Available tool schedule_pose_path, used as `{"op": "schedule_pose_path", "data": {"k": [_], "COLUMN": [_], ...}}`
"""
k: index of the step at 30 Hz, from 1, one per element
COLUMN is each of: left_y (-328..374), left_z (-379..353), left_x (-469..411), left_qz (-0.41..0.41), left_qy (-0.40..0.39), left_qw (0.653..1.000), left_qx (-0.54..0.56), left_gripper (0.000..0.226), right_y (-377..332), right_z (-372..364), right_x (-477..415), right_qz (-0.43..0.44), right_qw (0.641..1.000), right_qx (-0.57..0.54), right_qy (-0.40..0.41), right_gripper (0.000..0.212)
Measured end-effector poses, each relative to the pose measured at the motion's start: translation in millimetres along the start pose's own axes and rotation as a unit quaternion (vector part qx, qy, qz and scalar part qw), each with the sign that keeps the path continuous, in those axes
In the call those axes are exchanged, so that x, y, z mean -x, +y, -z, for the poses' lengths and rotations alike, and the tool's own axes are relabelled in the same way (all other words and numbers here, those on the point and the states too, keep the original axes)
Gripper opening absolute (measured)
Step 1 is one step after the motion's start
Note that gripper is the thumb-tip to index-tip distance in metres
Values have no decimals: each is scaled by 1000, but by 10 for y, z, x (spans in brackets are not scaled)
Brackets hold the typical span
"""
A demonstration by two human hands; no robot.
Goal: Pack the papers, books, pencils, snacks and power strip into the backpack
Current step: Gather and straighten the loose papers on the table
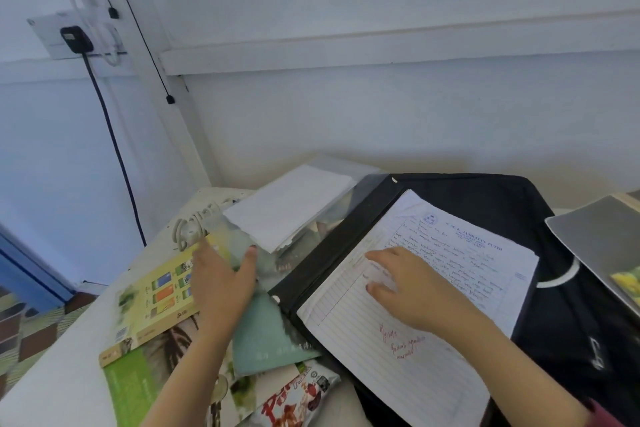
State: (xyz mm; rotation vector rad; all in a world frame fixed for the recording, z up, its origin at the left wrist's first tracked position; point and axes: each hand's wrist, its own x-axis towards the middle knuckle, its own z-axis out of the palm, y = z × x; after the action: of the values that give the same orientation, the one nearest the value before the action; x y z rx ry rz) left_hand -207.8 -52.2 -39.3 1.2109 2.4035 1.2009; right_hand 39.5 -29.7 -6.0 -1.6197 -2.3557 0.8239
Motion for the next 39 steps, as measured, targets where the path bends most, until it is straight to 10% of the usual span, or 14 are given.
{"op": "schedule_pose_path", "data": {"k": [6, 12, 19, 28, 39], "left_y": [85, 369, 664, 1050, 787], "left_z": [59, -12, -38, 140, -132], "left_x": [-237, -229, 102, 839, 1459], "left_qz": [204, 210, 27, -168, -383], "left_qy": [-53, 22, 140, -2, -215], "left_qw": [935, 904, 899, 881, 889], "left_qx": [285, 372, 414, 442, 128], "left_gripper": [75, 52, 24, 26, 29], "right_y": [601, 871, 1045, 1031, 1132], "right_z": [-30, -81, 5, 266, 323], "right_x": [321, 599, 694, 685, 714], "right_qz": [-63, -27, -2, -38, -96], "right_qw": [991, 996, 992, 910, 761], "right_qx": [116, 81, -86, -358, -620], "right_qy": [1, 39, 94, 207, 166], "right_gripper": [63, 58, 49, 23, 42]}}
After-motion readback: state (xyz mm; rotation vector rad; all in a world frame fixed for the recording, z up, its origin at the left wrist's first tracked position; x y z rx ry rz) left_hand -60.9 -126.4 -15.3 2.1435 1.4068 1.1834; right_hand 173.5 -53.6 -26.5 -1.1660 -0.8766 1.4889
